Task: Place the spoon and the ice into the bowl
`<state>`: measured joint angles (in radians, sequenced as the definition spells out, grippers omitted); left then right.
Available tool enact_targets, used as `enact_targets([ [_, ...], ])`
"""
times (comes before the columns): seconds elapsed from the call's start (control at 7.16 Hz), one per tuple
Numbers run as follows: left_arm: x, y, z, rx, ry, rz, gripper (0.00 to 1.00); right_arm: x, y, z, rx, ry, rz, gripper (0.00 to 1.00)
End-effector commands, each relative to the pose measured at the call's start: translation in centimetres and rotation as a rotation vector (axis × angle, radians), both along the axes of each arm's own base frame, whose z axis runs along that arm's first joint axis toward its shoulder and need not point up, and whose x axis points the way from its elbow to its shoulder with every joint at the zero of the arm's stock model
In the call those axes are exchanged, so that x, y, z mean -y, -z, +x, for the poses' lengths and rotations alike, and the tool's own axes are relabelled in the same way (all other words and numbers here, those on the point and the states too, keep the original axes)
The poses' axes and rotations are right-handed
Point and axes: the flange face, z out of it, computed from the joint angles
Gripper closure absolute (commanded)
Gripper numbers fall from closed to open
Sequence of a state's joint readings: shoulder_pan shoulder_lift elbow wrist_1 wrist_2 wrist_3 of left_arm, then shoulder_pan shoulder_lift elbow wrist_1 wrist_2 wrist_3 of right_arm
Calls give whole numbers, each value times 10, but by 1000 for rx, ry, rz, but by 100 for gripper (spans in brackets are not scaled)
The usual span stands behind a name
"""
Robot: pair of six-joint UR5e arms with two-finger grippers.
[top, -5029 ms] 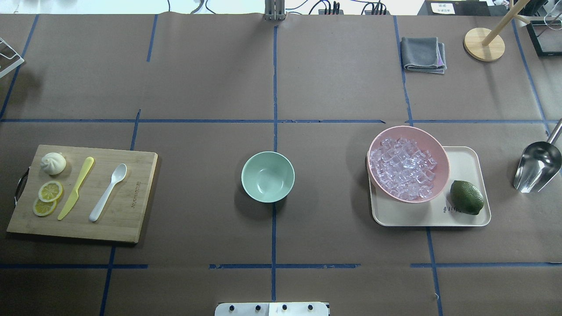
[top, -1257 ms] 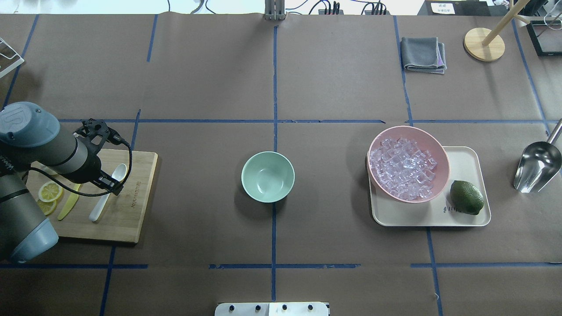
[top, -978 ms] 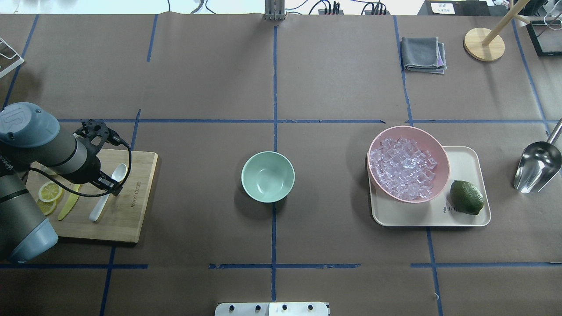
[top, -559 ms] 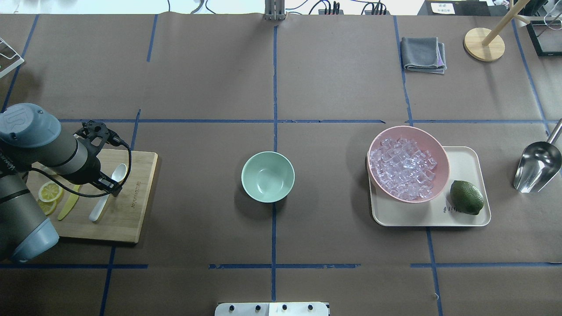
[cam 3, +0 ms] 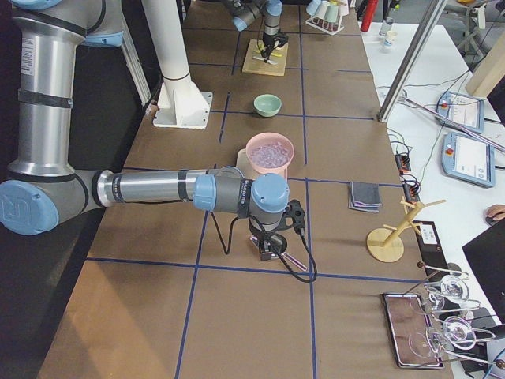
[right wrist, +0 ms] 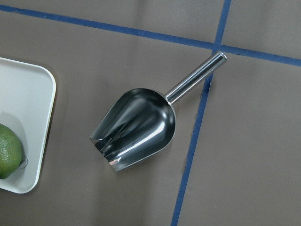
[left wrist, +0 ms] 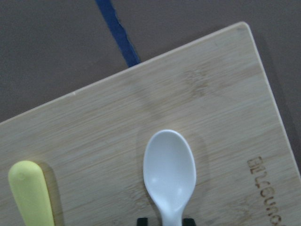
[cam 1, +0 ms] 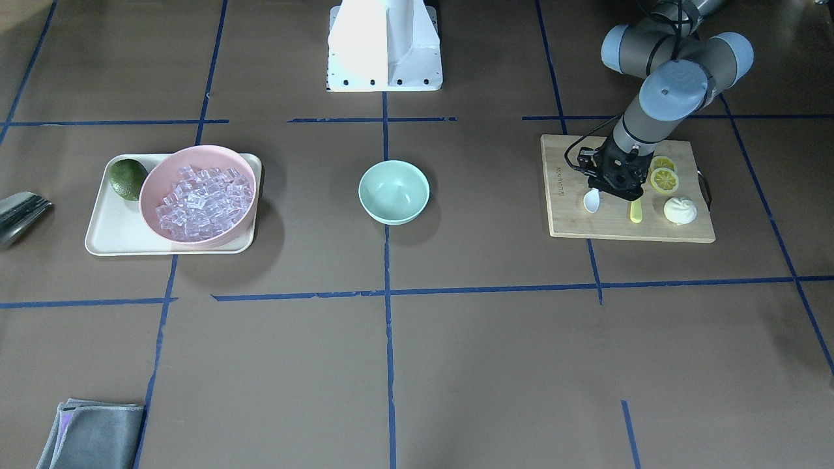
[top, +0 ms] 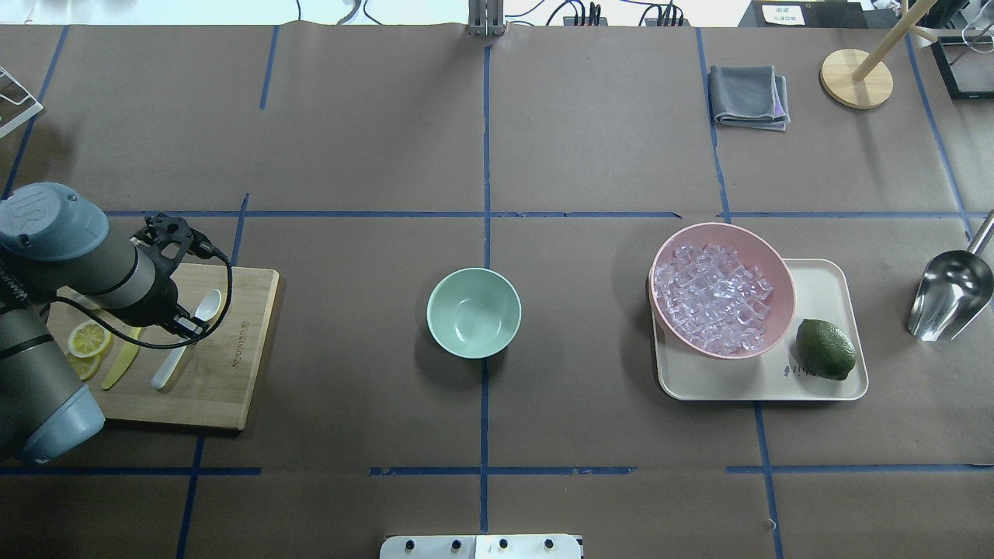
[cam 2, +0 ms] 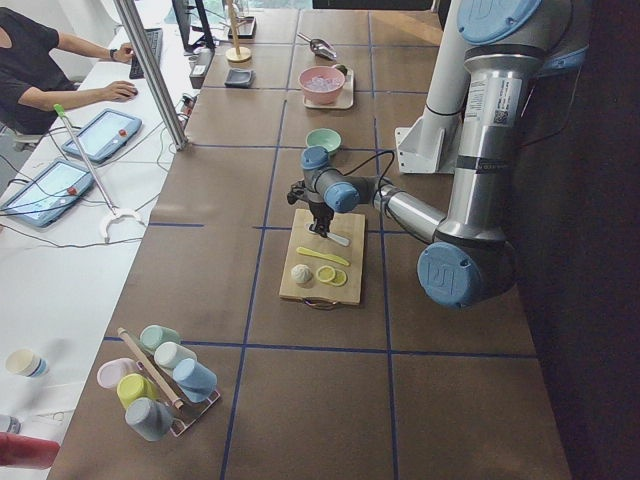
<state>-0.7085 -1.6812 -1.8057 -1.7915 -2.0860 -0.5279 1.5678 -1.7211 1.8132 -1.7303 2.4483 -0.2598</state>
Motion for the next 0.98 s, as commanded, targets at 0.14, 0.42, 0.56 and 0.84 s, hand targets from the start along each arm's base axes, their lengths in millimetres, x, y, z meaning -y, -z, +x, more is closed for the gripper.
enact_targets([
  [0.14,-2,7,-1,-6,22,-20,100,0,1,0,0,0,1,0],
  [0.42,-5,31,4,-60,45,-86,100,0,1,0,0,0,3,0],
  [0.56,7,70,17,-107,113,-119,100,0,2,0,0,0,4,0],
  [0.84,2,152,74,-190,219,-246,100,1,3,0,0,0,6,0],
])
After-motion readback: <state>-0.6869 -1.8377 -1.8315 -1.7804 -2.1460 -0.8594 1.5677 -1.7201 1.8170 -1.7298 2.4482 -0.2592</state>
